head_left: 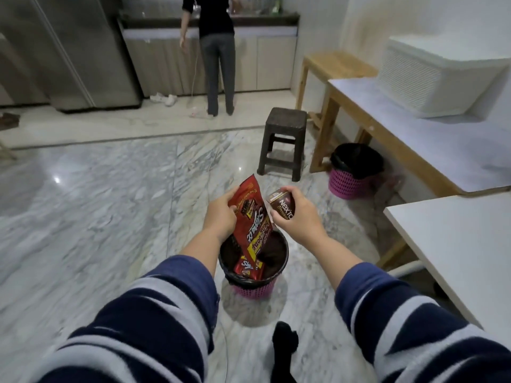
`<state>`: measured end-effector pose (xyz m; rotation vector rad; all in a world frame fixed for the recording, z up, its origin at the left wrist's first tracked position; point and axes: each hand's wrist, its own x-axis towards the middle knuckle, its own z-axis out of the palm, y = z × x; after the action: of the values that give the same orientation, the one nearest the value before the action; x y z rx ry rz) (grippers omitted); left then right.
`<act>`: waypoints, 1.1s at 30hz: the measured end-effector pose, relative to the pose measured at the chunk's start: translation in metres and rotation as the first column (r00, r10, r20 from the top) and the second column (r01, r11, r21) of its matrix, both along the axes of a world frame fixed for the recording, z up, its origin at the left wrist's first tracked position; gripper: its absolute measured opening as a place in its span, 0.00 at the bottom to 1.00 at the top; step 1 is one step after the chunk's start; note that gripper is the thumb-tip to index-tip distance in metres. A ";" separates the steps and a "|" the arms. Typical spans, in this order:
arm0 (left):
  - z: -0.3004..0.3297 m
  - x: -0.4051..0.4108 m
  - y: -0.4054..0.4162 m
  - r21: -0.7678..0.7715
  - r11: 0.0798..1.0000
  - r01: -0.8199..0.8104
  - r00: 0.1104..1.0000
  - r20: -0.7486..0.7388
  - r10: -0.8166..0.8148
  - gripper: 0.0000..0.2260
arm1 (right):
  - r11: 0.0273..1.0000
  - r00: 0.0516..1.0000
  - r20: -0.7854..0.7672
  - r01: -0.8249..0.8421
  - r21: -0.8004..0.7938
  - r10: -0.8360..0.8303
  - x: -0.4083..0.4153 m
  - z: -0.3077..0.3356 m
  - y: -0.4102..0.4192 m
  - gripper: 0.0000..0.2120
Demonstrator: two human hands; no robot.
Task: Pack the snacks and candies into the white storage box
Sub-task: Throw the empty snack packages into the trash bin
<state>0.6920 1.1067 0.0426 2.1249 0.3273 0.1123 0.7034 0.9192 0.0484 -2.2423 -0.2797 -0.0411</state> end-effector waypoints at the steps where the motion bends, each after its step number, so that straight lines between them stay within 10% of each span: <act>1: -0.014 0.012 0.001 0.008 1.000 -0.010 1.000 -0.025 0.011 0.23 | 1.000 1.000 -0.030 -0.007 -0.007 0.006 0.013 -0.012 0.002 0.26; 20: -0.306 0.163 0.033 -0.022 0.977 -0.214 0.855 -0.488 0.176 0.23 | 0.990 0.823 -0.567 -0.081 -0.112 0.003 0.188 -0.313 0.039 0.32; 33: -0.284 0.210 0.031 -0.007 1.000 0.028 0.751 -0.659 -0.026 0.18 | 0.940 0.734 -0.679 -0.247 -0.234 0.024 0.229 -0.298 0.041 0.26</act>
<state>0.9023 1.1381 -0.2415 2.1086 0.7092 -0.6833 0.9329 0.9599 -0.2501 -2.3654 -0.0507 0.9442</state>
